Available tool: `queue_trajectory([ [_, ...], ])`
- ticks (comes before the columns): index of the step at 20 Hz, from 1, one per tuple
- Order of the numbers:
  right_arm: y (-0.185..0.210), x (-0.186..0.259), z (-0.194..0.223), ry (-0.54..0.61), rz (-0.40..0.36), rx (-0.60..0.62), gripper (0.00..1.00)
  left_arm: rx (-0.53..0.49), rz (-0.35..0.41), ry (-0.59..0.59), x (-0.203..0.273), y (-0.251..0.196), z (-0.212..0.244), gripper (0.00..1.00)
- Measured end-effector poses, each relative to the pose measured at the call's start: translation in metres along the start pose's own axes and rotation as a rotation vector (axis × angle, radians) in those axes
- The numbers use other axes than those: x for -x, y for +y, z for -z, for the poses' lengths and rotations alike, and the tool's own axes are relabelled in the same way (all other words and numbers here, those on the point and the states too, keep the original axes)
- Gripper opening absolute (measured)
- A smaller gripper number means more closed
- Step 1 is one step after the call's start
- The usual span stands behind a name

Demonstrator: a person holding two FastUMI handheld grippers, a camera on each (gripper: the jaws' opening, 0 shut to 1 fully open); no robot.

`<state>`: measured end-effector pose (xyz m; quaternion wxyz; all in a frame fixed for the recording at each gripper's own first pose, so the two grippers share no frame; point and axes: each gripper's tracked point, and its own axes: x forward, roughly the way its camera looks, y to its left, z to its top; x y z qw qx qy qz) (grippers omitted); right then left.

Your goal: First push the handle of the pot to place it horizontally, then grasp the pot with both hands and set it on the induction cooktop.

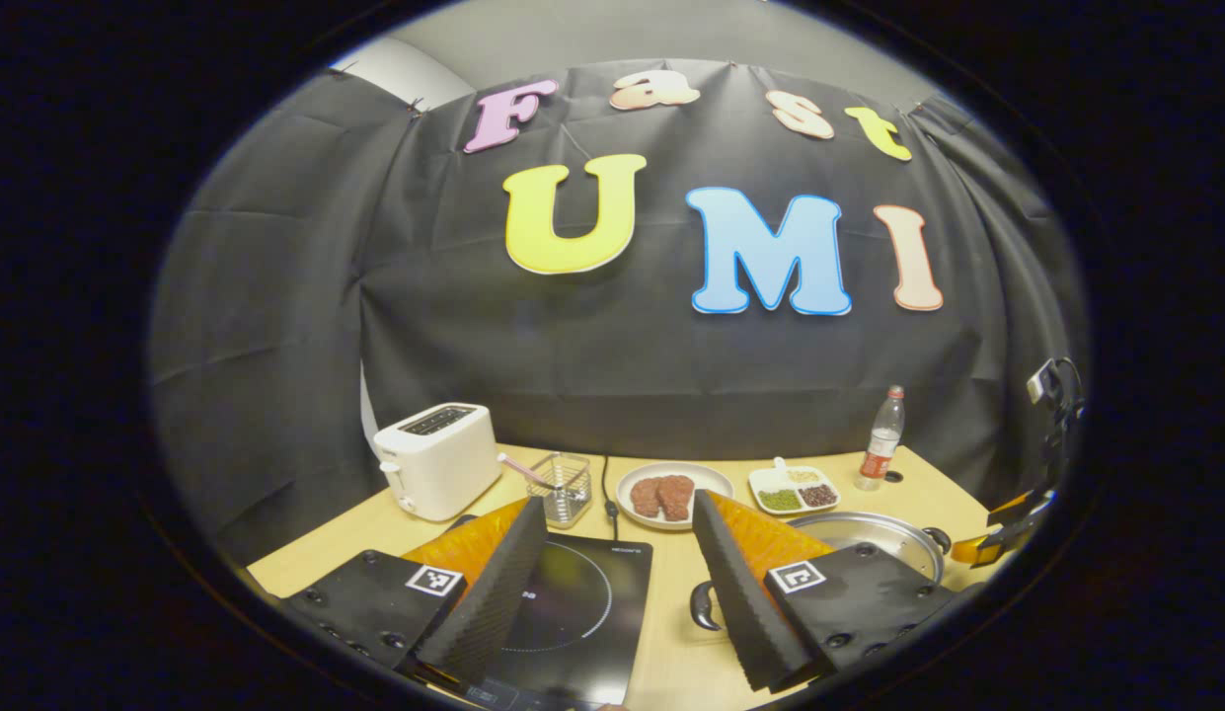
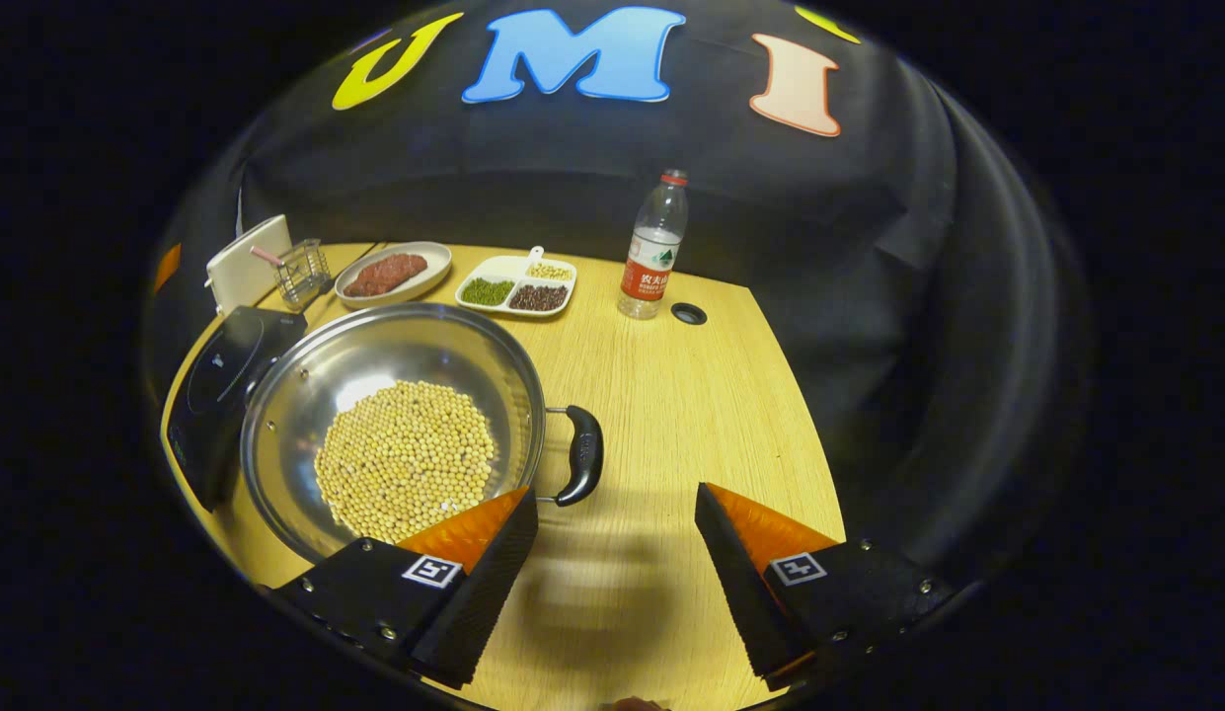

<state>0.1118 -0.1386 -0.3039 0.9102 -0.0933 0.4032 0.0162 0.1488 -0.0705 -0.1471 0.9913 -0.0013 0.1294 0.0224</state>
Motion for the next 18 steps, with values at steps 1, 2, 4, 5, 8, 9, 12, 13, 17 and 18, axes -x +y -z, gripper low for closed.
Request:
queue_trajectory([
  [1,-0.002,0.003,-0.006,-0.027,0.0,-0.01,0.98,0.005,0.009,0.013,-0.004,-0.004,0.004,0.94],
  [2,-0.003,0.006,-0.011,-0.053,0.001,-0.02,0.98,0.013,0.022,0.029,-0.009,-0.01,0.01,0.94],
  [4,-0.002,0.011,-0.019,-0.089,-0.009,-0.042,0.98,0.033,0.048,0.066,-0.018,-0.021,0.022,0.94],
  [5,-0.002,0.012,-0.023,-0.105,-0.009,-0.049,0.98,0.035,0.064,0.085,-0.023,-0.027,0.026,0.97],
  [8,-0.004,0.013,-0.038,-0.147,-0.01,-0.082,0.98,0.009,0.107,0.138,-0.038,-0.046,0.046,0.97],
  [9,-0.003,0.012,-0.038,-0.145,-0.019,-0.099,0.98,0.001,0.121,0.159,-0.039,-0.051,0.054,0.97],
  [12,0.002,0.005,-0.04,-0.139,-0.045,-0.137,0.98,0.002,0.162,0.239,-0.052,-0.07,0.083,0.95],
  [13,0.005,0.001,-0.041,-0.136,-0.053,-0.144,0.98,0.006,0.172,0.264,-0.055,-0.075,0.091,0.97],
  [17,0.015,-0.014,-0.04,-0.115,-0.083,-0.151,0.98,0.013,0.199,0.345,-0.063,-0.087,0.114,0.98],
  [18,0.017,-0.015,-0.039,-0.107,-0.091,-0.153,0.98,0.014,0.206,0.361,-0.064,-0.09,0.119,0.98],
])
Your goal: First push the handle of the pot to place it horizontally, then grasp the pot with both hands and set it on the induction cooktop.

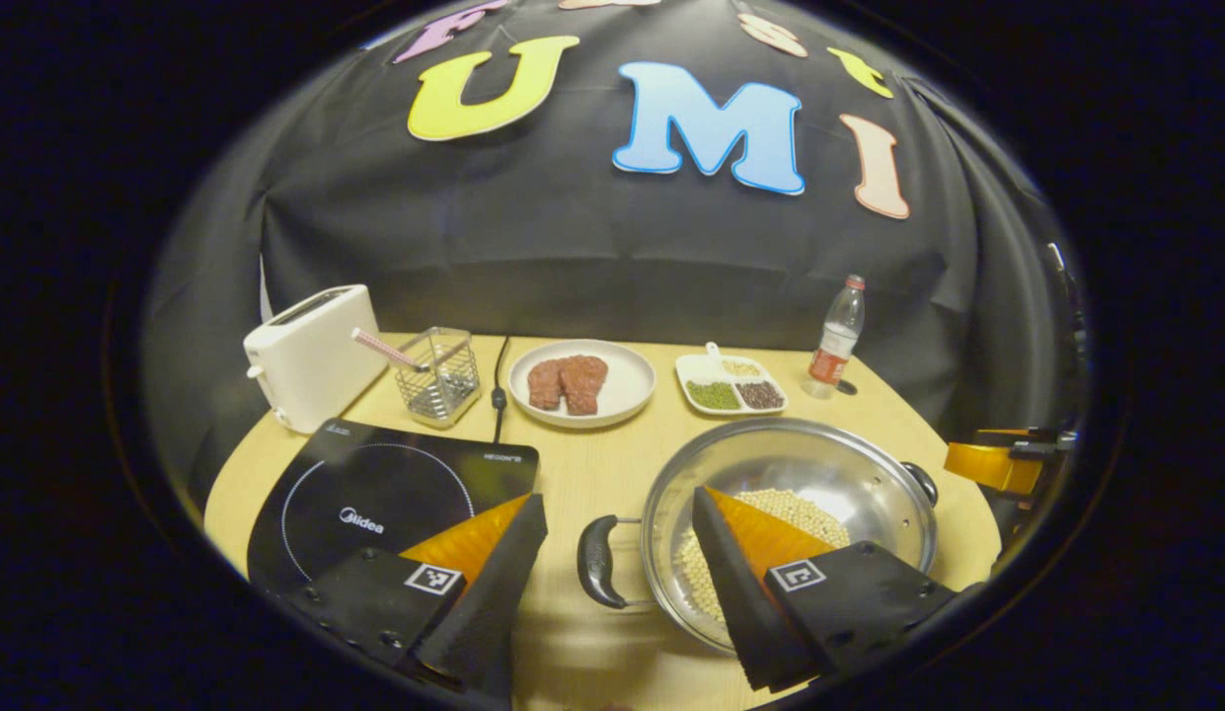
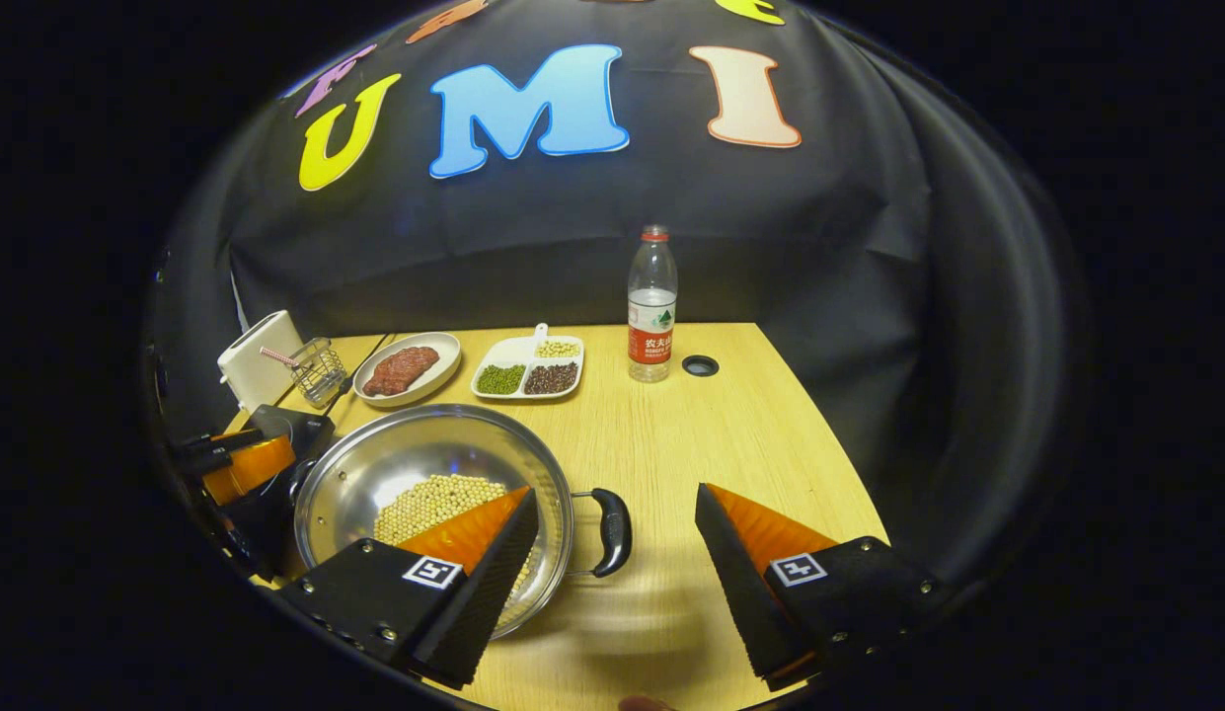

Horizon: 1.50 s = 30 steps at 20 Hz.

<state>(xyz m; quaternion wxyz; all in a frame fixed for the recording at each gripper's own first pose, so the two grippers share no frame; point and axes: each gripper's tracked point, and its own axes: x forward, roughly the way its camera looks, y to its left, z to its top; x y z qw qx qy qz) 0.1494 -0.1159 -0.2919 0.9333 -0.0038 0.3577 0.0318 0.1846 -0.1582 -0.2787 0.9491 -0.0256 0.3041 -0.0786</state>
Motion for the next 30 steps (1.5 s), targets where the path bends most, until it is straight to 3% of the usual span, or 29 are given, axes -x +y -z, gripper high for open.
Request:
queue_trajectory([
  [11,0.009,-0.036,0.026,0.125,-0.055,-0.031,0.98,0.017,-0.004,0.151,-0.035,-0.004,0.038,0.95],
  [18,0.014,-0.061,0.046,0.196,-0.066,-0.039,1.0,0.004,-0.005,0.218,-0.049,-0.005,0.054,1.0],
  [21,0.014,-0.065,0.052,0.228,-0.063,-0.051,1.0,-0.005,-0.001,0.231,-0.054,-0.006,0.057,0.96],
  [22,0.014,-0.068,0.054,0.233,-0.059,-0.052,0.99,-0.012,-0.007,0.236,-0.053,-0.004,0.059,0.96],
  [23,0.015,-0.069,0.056,0.238,-0.059,-0.054,0.89,-0.015,-0.011,0.24,-0.055,-0.002,0.059,0.9],
  [24,0.015,-0.07,0.057,0.245,-0.06,-0.057,0.86,-0.014,-0.013,0.244,-0.056,0.0,0.061,0.91],
  [27,0.017,-0.071,0.059,0.256,-0.061,-0.064,0.84,0.007,-0.016,0.268,-0.057,0.003,0.068,0.79],
  [29,0.017,-0.073,0.061,0.255,-0.062,-0.053,0.64,0.061,-0.008,0.303,-0.057,-0.001,0.08,0.8],
  [30,0.017,-0.074,0.062,0.254,-0.063,-0.052,0.64,0.085,-0.008,0.295,-0.058,-0.001,0.079,0.77],
])
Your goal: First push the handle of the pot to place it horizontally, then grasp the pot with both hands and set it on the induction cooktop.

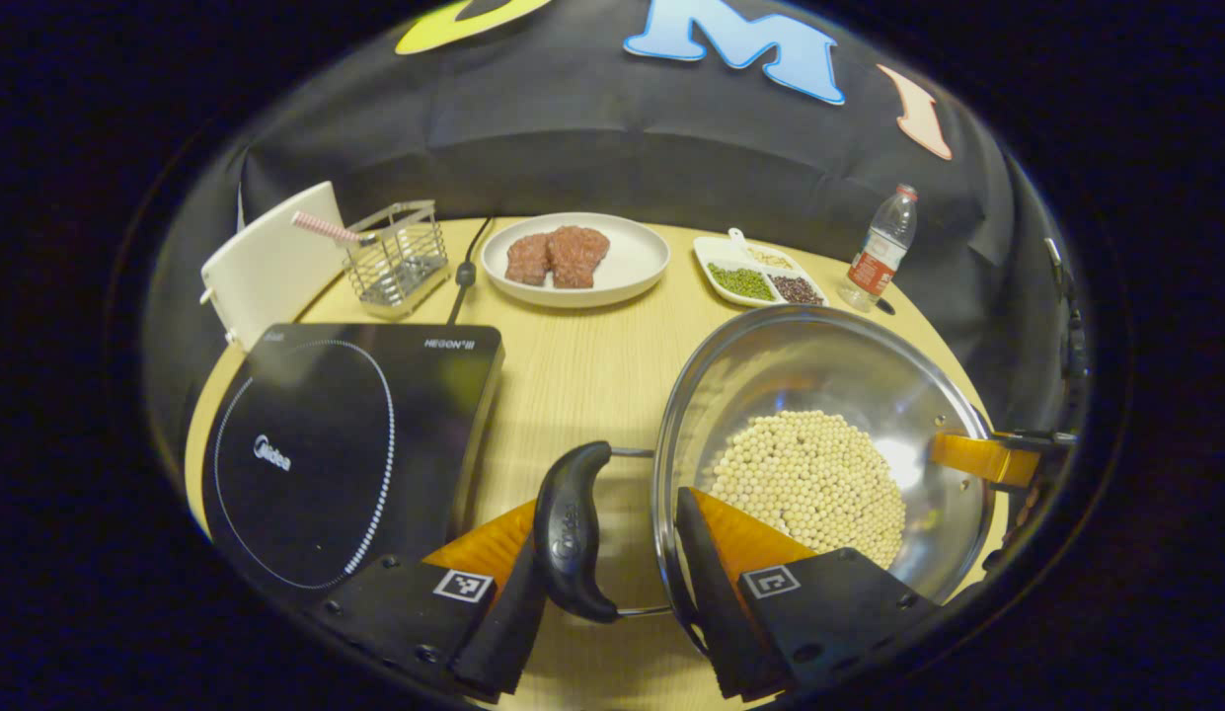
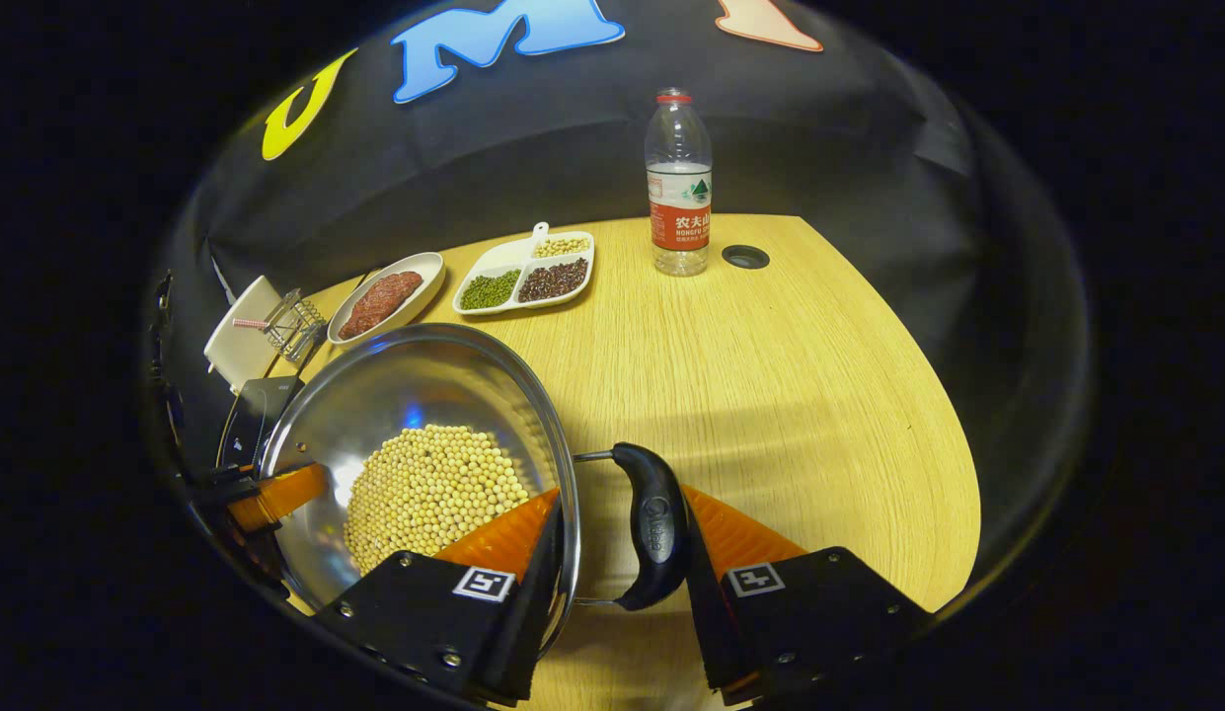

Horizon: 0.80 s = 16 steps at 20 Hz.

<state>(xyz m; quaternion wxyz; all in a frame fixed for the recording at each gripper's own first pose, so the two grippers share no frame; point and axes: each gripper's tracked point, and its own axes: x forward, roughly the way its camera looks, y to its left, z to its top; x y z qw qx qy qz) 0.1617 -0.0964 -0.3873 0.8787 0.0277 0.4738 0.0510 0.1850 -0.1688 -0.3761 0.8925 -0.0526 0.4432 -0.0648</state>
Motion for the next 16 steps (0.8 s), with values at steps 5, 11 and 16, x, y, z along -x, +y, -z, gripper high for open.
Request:
queue_trajectory([
  [5,0.001,0.004,0.003,0.019,-0.02,-0.019,0.52,0.021,0.007,-0.021,-0.001,0.0,-0.002,0.66],
  [11,0.002,0.007,0.006,0.032,-0.016,-0.008,0.52,-0.002,-0.009,-0.036,0.003,-0.002,-0.011,0.63],
  [16,-0.001,0.032,-0.003,-0.014,-0.031,-0.02,0.52,-0.012,-0.02,-0.089,0.017,0.007,-0.02,0.63],
])
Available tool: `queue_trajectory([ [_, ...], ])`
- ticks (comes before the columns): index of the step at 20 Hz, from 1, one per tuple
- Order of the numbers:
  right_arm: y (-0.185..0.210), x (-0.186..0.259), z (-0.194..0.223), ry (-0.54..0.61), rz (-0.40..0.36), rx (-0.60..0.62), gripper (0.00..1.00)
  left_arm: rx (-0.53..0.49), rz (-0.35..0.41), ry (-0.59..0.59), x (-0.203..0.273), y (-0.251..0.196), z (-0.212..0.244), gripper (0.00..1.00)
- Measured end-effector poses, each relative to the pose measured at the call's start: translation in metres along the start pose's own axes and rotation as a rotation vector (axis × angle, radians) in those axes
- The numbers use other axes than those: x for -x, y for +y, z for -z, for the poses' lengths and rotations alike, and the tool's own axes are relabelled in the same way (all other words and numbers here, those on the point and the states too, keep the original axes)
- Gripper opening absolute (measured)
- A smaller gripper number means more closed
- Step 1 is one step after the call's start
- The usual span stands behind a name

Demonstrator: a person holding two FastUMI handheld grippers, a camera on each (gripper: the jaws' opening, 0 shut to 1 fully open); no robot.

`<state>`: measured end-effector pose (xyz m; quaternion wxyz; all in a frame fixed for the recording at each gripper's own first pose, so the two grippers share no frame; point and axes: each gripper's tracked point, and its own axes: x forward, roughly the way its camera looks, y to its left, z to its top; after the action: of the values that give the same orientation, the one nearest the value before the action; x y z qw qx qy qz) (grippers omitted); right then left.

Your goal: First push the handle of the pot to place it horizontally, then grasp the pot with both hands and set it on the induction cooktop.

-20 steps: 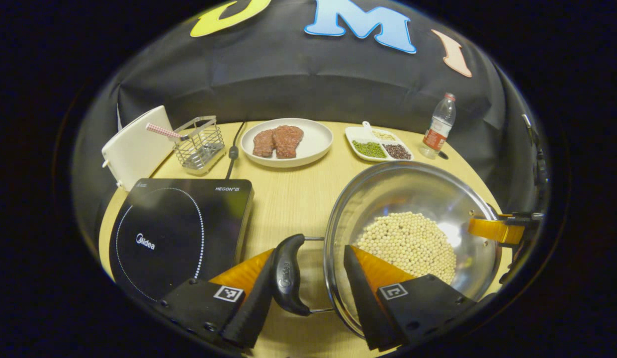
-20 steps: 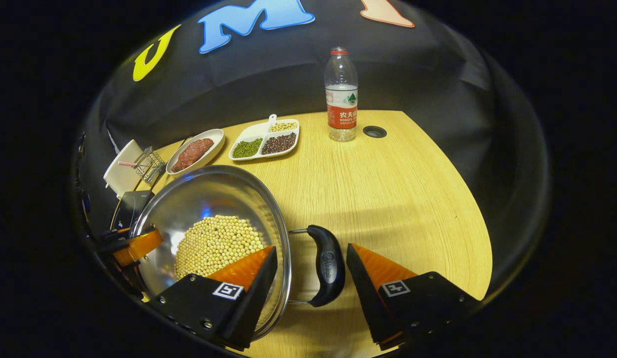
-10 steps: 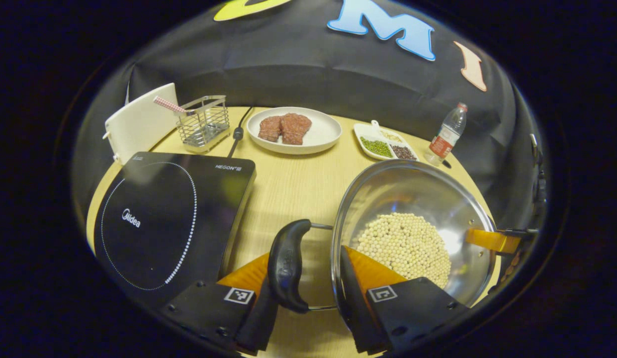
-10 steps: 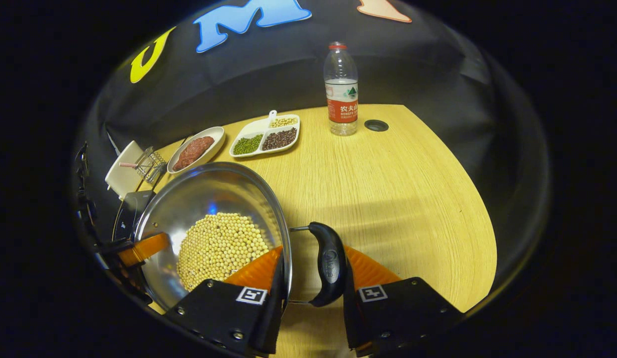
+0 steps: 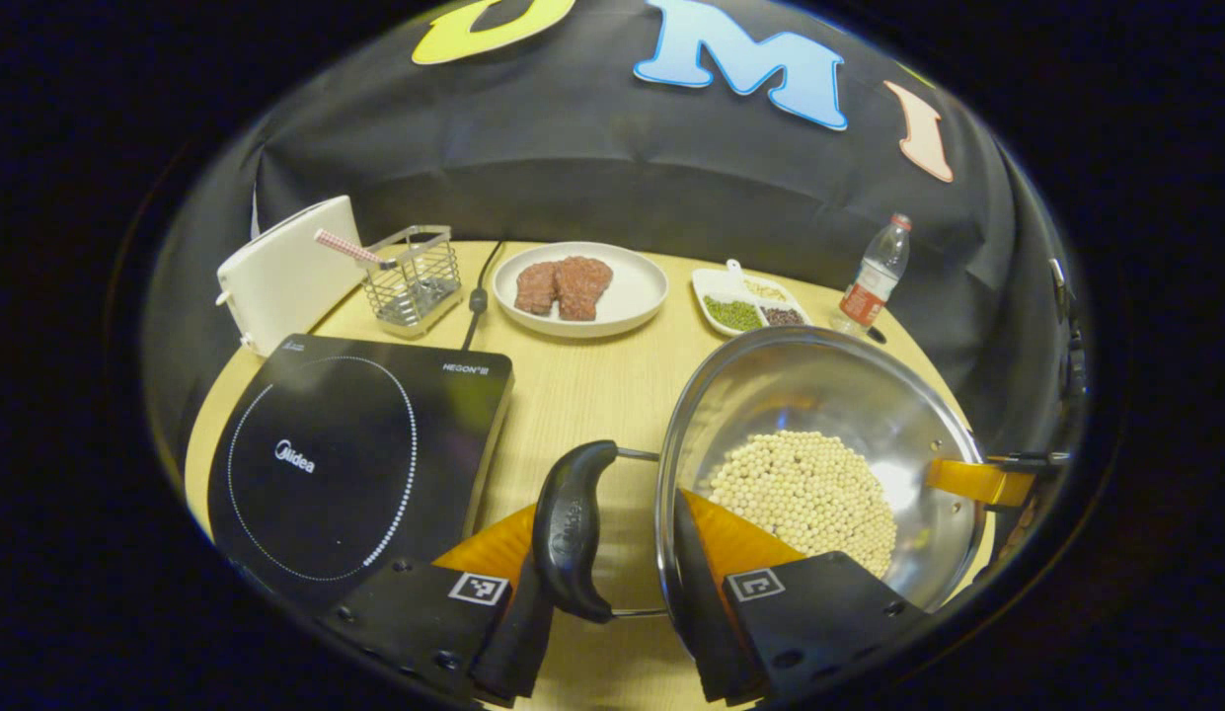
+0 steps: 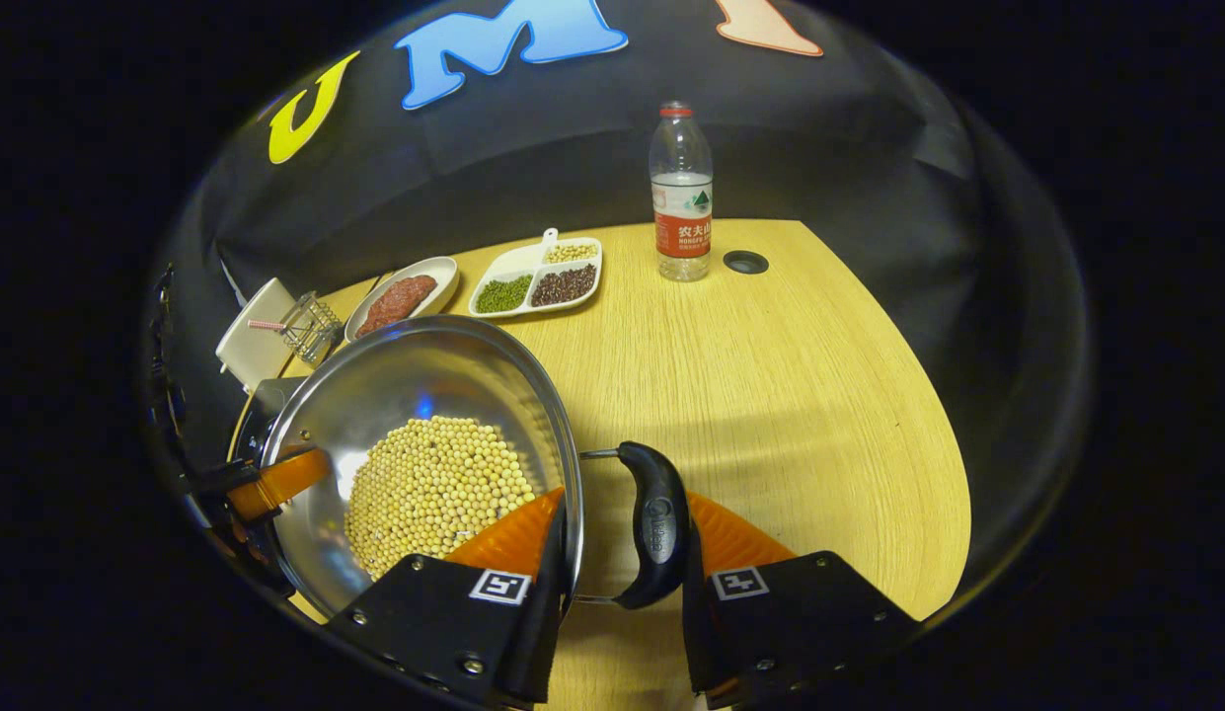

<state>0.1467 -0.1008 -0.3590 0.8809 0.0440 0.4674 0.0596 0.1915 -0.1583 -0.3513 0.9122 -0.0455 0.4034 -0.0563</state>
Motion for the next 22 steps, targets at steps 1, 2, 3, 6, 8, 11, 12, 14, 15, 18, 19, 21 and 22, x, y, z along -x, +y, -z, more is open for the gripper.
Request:
queue_trajectory([
  [1,0.001,0.005,0.0,-0.001,-0.003,-0.001,0.52,-0.006,-0.003,-0.01,0.004,0.002,-0.004,0.63],
  [2,0.004,0.006,-0.001,-0.006,-0.006,-0.002,0.52,-0.011,-0.007,-0.015,0.008,0.006,-0.007,0.63],
  [3,0.004,0.013,-0.001,-0.013,-0.009,-0.002,0.52,-0.01,-0.011,-0.023,0.01,0.005,-0.008,0.66],
  [6,0.01,0.027,-0.002,-0.024,-0.011,0.01,0.52,0.007,-0.021,-0.041,0.016,0.009,-0.009,0.66],
  [8,0.016,0.035,-0.004,-0.039,-0.006,0.026,0.52,0.018,-0.017,-0.057,0.024,0.012,-0.008,0.66],
  [11,0.03,0.052,-0.001,-0.057,0.01,0.038,0.52,0.022,-0.004,-0.076,0.034,0.025,-0.01,0.66],
  [12,0.039,0.054,0.0,-0.065,0.015,0.039,0.52,0.023,0.001,-0.079,0.037,0.03,-0.011,0.66],
  [14,0.054,0.06,0.004,-0.064,0.025,0.03,0.52,0.022,0.01,-0.075,0.047,0.041,-0.011,0.66],
  [15,0.063,0.061,0.006,-0.065,0.027,0.028,0.52,0.02,0.016,-0.078,0.049,0.049,-0.014,0.66],
  [18,0.09,0.065,0.015,-0.052,0.036,0.015,0.52,0.008,0.026,-0.059,0.054,0.076,-0.013,0.63],
  [19,0.099,0.066,0.018,-0.05,0.039,0.011,0.52,0.007,0.029,-0.059,0.056,0.084,-0.013,0.66],
  [21,0.111,0.055,0.022,-0.049,0.044,0.003,0.52,0.005,0.033,-0.06,0.058,0.103,-0.014,0.66],
  [22,0.12,0.053,0.022,-0.05,0.046,0.001,0.52,0.006,0.036,-0.062,0.058,0.111,-0.014,0.66],
])
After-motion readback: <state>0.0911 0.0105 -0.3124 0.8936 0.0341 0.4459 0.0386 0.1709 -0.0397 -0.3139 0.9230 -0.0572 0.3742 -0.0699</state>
